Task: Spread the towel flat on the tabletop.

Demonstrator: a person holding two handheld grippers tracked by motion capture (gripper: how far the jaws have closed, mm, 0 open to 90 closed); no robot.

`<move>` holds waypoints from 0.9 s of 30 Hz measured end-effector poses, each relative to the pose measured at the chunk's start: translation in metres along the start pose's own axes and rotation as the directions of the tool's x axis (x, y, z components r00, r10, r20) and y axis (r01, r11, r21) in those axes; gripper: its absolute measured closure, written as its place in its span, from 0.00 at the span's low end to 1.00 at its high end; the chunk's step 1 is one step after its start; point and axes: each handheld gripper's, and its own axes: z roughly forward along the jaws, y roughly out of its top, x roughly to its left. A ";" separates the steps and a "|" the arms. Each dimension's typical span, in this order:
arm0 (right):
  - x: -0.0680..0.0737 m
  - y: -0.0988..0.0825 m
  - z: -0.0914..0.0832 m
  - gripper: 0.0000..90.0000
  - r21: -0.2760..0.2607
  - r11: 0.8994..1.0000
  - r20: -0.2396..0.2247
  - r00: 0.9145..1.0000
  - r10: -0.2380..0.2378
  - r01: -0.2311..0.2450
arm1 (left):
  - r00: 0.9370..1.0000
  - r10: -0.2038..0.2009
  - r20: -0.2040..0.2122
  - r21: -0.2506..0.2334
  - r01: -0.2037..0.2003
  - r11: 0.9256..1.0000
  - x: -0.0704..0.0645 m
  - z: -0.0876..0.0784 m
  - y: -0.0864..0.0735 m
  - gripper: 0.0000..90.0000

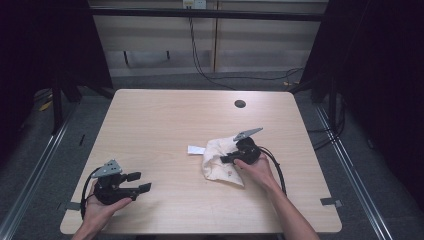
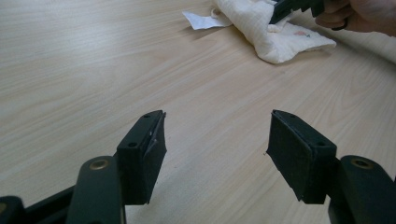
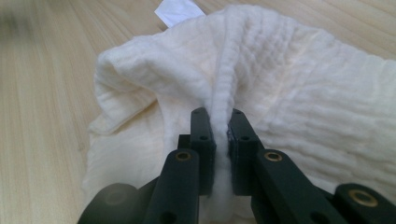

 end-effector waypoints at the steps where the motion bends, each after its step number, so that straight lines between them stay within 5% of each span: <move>1: 0.002 -0.001 0.000 0.92 -0.001 1.000 0.002 1.000 -0.002 0.002 | 1.000 0.012 0.012 -0.001 -0.012 1.000 -0.001 0.001 0.000 0.46; 27: 0.056 -0.015 0.002 0.90 0.037 0.998 -0.017 0.999 -0.040 0.041 | 1.000 0.022 0.012 0.011 -0.022 1.000 -0.008 0.004 0.002 0.48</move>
